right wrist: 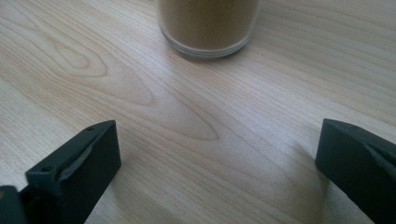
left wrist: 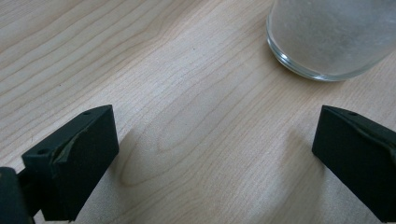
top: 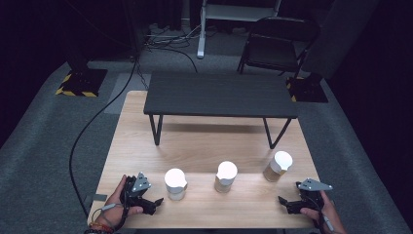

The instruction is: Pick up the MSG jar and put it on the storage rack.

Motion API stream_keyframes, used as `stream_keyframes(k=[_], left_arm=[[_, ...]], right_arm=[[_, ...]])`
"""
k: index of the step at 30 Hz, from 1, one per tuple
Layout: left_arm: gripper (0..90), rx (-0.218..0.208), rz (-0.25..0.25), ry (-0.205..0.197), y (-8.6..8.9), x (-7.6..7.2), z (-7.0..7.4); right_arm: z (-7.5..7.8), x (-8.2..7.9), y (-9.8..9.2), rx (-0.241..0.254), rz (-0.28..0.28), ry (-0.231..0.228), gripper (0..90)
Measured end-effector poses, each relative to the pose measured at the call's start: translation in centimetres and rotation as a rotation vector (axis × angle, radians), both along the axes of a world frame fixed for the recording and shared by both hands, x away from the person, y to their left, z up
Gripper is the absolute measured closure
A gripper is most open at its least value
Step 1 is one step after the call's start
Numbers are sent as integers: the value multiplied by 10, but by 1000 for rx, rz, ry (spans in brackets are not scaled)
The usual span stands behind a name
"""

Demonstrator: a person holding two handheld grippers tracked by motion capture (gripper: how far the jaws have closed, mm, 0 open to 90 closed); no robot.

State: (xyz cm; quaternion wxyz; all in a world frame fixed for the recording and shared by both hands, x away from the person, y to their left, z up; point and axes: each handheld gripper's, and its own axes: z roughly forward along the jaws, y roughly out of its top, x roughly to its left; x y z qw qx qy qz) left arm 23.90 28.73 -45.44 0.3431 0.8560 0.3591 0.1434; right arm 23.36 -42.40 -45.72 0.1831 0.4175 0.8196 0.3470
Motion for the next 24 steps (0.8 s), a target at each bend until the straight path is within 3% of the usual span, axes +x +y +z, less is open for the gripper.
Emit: stream_keyframes(k=[3, 8, 24], left_arm=[[14, 18, -4, -12, -3, -3, 2], [19, 12, -6, -17, -4, -6, 5], [17, -80, -33, -80, -1, -21, 13]], right_arm=[[0, 0, 0, 0, 0, 0, 0], [0, 0, 0, 0, -1, 0, 0], [0, 0, 0, 0, -1, 0, 0]])
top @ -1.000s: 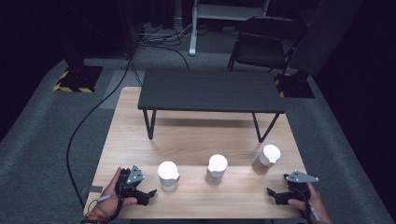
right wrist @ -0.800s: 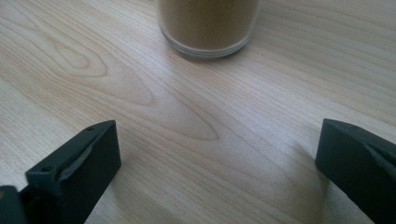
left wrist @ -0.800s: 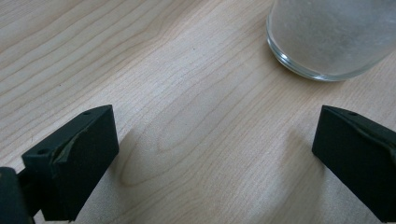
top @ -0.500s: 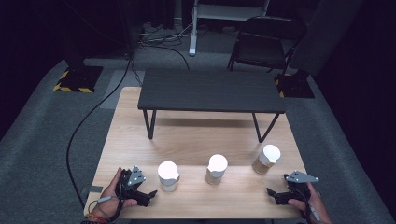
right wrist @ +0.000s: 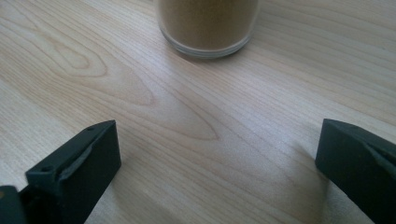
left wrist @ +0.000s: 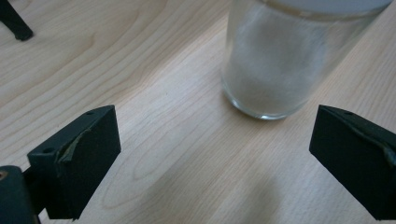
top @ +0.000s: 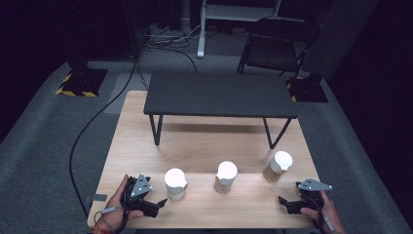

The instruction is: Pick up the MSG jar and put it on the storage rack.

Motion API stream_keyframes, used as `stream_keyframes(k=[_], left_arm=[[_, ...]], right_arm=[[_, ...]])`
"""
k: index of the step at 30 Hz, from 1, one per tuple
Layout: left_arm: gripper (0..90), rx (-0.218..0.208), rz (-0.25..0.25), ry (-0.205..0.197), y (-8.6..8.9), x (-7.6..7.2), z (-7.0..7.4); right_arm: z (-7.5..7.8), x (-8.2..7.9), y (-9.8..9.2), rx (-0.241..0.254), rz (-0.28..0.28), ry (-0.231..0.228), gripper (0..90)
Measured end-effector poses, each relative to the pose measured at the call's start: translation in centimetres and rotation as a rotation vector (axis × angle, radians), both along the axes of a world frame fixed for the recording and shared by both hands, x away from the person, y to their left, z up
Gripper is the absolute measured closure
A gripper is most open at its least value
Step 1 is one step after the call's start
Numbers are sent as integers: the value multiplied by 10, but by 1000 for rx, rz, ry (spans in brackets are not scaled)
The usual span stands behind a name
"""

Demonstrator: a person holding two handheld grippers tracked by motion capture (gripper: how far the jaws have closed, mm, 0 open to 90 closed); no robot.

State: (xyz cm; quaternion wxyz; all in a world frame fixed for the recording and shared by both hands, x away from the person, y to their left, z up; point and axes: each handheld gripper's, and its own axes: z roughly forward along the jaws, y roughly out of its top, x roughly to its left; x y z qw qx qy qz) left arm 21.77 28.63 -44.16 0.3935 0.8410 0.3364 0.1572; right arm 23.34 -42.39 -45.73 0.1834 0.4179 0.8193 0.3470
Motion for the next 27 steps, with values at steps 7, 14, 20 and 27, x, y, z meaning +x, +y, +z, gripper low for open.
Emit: stream_keyframes(k=[7, 14, 20, 27], left_arm=[[17, -32, -11, -13, -1, -4, 2], [17, -72, -11, -21, -2, -6, 2], [17, -93, -25, -16, -6, -5, 2], [17, -131, -9, -13, -11, -4, 0]], right_arm=[[0, 0, 0, 0, 0, 0, 0], [0, 0, 0, 0, 0, 0, 0], [0, 0, 0, 0, 0, 0, 0], [0, 0, 0, 0, 0, 0, 0]])
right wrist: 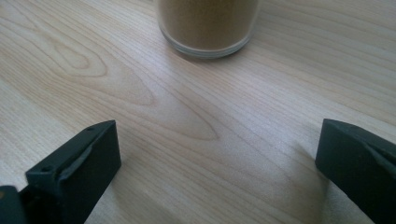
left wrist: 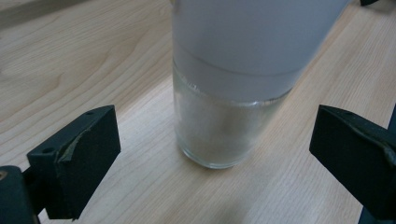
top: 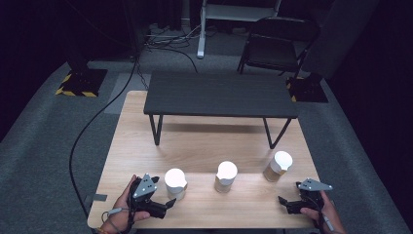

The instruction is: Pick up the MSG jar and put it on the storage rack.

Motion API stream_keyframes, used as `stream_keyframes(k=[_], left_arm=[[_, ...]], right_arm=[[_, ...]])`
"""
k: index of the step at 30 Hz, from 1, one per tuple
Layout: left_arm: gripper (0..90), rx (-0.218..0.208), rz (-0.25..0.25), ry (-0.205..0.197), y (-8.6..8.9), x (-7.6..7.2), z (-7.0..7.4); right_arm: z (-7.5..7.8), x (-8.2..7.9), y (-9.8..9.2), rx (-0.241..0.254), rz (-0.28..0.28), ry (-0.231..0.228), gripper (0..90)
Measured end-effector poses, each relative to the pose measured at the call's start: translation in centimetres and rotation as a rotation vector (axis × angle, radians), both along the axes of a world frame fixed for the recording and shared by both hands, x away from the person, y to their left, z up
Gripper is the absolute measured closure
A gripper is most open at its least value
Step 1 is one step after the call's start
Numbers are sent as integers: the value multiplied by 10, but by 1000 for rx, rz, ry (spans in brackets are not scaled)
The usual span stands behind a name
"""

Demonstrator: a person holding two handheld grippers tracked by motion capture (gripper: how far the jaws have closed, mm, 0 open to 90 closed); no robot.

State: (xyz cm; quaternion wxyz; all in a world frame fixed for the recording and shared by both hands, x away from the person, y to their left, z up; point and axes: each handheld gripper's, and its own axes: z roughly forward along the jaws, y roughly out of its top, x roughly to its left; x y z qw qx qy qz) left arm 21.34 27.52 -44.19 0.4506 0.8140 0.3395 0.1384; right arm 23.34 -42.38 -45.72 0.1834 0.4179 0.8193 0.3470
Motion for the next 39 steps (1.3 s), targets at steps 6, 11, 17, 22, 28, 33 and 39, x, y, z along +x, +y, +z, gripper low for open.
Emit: stream_keyframes(k=[6, 11, 17, 22, 28, 33, 39], left_arm=[[18, -25, 26, 0, -5, -1, 0], [21, -34, 31, -3, -11, -1, 0], [22, -23, 44, 2, -21, 1, -1], [25, -10, 47, -4, -26, 2, -1], [30, -9, 47, -9, -34, 4, -2], [51, -12, 73, -23, -41, 2, -4], [76, -18, 101, -47, -46, -2, -7]], right_arm=[[0, 0, 0, 0, 0, 0, 0], [0, 0, 0, 0, -1, 0, 0], [0, 0, 0, 0, -2, 0, 0], [0, 0, 1, 0, -4, 0, 0], [0, 0, 1, 0, -4, 0, 0], [0, 0, 1, 1, -4, 1, 0], [0, 0, 1, 0, -3, 1, 0]])
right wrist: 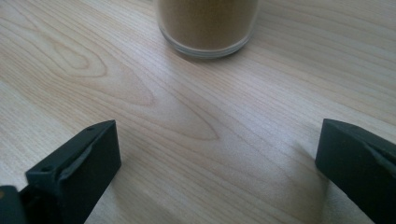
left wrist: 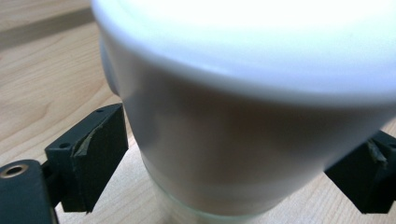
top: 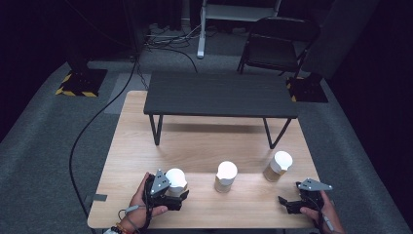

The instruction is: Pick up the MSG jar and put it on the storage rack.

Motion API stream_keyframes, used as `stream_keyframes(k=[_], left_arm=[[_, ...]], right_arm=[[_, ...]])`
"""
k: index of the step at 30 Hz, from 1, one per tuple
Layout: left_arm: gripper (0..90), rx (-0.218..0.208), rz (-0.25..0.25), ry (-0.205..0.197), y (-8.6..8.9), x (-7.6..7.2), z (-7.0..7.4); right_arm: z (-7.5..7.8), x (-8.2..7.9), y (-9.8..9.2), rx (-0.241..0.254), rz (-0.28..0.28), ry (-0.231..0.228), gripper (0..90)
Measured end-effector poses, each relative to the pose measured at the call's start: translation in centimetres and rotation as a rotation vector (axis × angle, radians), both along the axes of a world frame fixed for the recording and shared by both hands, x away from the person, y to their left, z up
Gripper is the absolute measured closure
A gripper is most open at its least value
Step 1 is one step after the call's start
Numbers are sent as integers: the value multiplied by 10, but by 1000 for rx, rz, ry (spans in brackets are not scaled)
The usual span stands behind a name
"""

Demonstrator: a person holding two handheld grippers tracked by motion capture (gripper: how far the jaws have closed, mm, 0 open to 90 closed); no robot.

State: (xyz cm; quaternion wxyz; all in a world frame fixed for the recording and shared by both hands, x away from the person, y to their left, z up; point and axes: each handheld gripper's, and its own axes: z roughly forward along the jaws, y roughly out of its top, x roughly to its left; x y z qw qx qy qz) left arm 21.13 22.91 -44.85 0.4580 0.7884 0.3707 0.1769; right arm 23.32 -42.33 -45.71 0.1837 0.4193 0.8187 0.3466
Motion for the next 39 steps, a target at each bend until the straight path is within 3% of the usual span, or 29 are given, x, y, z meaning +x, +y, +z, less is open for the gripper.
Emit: stream_keyframes(k=[6, 14, 27, 39], left_arm=[[117, 8, 9, -25, -4, -3, -1], [289, 15, 21, -46, -7, -8, 1], [301, 37, 15, -51, -8, -8, 5], [301, 5, 19, -82, -1, -10, 18]], right_arm=[[0, 0, 1, 0, -7, -1, 0], [0, 0, 1, 0, -8, -1, 0], [0, 0, 1, 0, -8, -1, 0], [0, 0, 1, 0, -8, -1, 0]])
